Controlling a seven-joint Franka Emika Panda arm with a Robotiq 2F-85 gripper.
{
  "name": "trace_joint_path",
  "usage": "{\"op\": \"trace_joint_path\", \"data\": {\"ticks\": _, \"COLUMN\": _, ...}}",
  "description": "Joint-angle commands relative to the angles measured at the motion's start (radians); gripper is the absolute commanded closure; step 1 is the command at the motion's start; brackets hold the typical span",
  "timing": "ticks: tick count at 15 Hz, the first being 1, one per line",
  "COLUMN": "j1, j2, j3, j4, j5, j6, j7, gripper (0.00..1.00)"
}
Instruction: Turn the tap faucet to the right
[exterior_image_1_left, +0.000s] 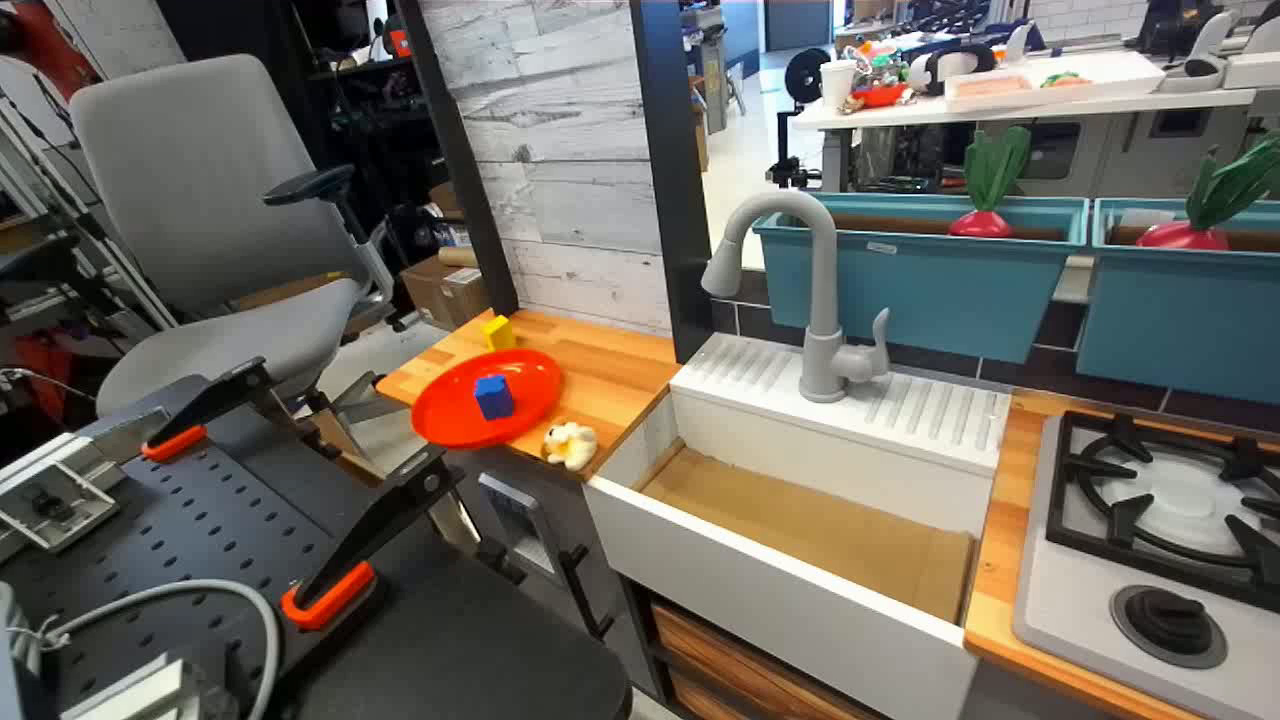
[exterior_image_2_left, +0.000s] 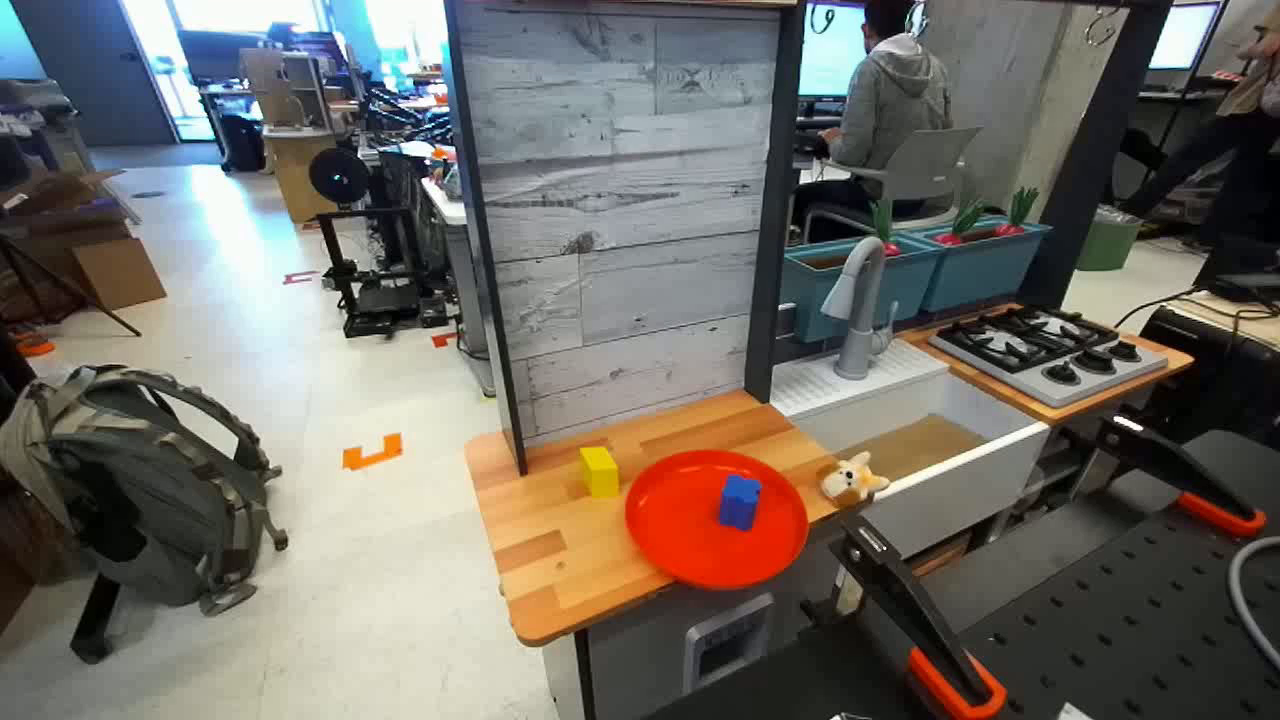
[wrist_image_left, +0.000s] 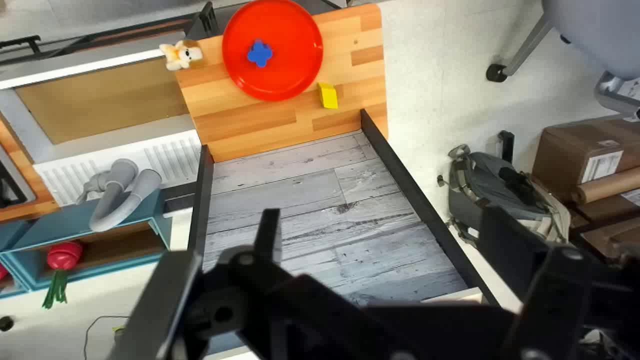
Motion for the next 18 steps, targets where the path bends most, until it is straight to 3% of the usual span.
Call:
{"op": "trace_joint_path", "data": {"ticks": 1, "j1": 0.003, "j2": 0.001, "j3": -0.003, "j4": 0.002, "j5": -0.002, "j6": -0.002, "j7": 0.001, "gripper": 0.0}}
{"op": "trace_joint_path", "data": {"ticks": 7, "j1": 0.003, "j2": 0.001, "j3": -0.003, "j4": 0.003, "j5": -0.002, "j6": -0.002, "j7": 0.001, "gripper": 0.0}}
{"op": "trace_joint_path", "data": {"ticks": 10, "j1": -0.031, "j2": 0.064, "j3": -0.011, "j4": 0.014, "j5": -0.053, "j6": 0.035, "j7": 0.007, "gripper": 0.0}}
{"op": "trace_joint_path", "data": {"ticks": 15, "j1": -0.095, "j2": 0.177, "j3": -0.075, "j4": 0.02, "j5": -0.126, "j6": 0.077, "j7": -0.02, "gripper": 0.0}}
{"op": "trace_joint_path", "data": {"ticks": 18, "j1": -0.117, "j2": 0.29, "j3": -0.131, "j4": 0.054, "j5": -0.1, "j6": 0.107, "j7": -0.057, "gripper": 0.0}}
